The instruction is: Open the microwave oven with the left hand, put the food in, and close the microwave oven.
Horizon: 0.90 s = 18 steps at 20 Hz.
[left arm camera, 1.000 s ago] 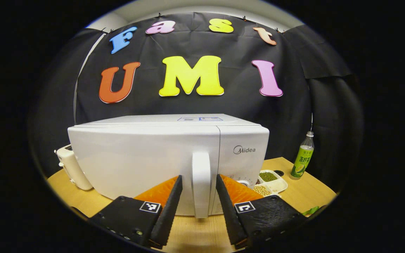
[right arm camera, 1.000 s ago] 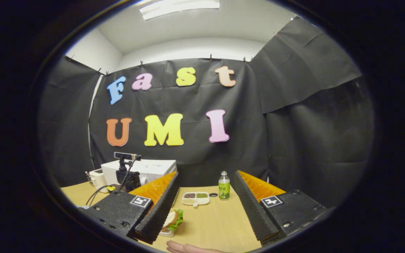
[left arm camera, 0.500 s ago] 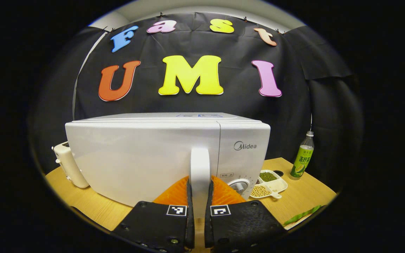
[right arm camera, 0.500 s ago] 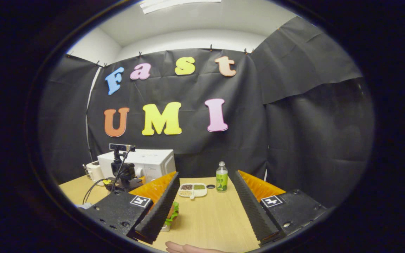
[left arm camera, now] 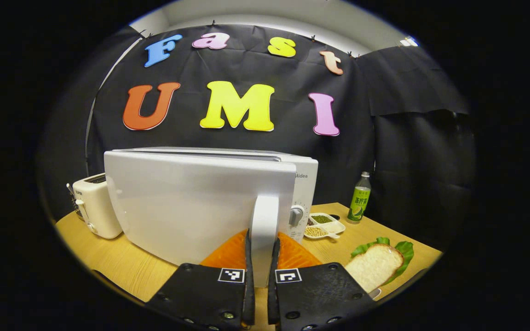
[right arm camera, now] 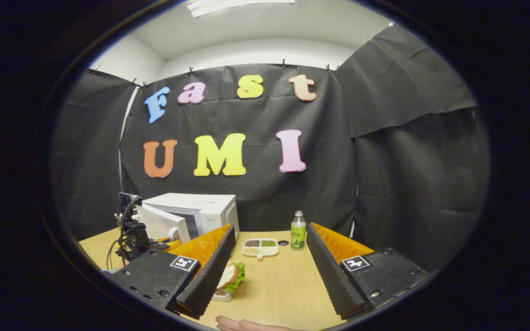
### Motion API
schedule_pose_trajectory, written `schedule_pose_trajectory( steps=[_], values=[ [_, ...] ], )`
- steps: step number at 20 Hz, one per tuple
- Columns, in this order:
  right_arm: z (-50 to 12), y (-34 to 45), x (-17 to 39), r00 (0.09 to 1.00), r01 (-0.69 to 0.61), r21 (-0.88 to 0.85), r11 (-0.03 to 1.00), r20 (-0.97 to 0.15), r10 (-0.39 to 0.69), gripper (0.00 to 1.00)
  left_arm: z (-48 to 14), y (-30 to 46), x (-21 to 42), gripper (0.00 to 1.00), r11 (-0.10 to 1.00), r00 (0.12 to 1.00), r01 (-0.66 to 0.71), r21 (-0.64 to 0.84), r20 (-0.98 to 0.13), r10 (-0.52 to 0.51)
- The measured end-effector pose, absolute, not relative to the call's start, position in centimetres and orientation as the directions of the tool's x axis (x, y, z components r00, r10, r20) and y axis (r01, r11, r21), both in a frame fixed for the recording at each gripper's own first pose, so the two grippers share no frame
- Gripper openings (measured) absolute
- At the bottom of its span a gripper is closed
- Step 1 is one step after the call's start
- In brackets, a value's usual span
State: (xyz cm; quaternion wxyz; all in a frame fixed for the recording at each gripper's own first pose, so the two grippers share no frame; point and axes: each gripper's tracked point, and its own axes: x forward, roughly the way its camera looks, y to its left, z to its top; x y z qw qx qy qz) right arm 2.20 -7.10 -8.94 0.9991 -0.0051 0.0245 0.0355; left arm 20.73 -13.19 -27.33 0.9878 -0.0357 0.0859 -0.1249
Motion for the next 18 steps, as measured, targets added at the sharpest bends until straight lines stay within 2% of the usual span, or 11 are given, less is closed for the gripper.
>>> schedule_pose_trajectory(
  steps=[8, 9, 10, 16, 18],
  values=[
    [-7.8, -4.9, -0.9, 0.997, -0.07, -0.037, 0.997, -0.024, 0.069, 0.92, -27.4, -9.4, 15.0, 0.1, 0.936, 0.924, 0.343, -0.085, -0.149, -0.352],
    [-7.9, -4.7, -1.2, 0.997, -0.069, -0.038, 0.997, -0.027, 0.068, 0.92, -27.4, -8.8, 14.2, 0.01, 0.93, 0.919, 0.355, -0.092, -0.15, -0.365],
    [-7.9, -4.5, -1.4, 0.997, -0.069, -0.038, 0.997, -0.031, 0.068, 0.99, -27.4, -8.2, 13.5, 0.16, 0.928, 0.915, 0.361, -0.09, -0.157, -0.371],
    [-7.9, -2.2, -2.0, 0.995, -0.087, -0.043, 0.995, -0.042, 0.085, 0.99, -27.5, -2.1, 8.8, 0.17, 0.939, 0.922, 0.333, -0.086, -0.177, -0.343],
    [-8.1, -1.3, -2.0, 0.995, -0.095, -0.048, 0.994, -0.045, 0.092, 0.99, -27.9, 0.6, 6.8, 0.22, 0.949, 0.926, 0.3, -0.098, -0.211, -0.314]
  ],
)
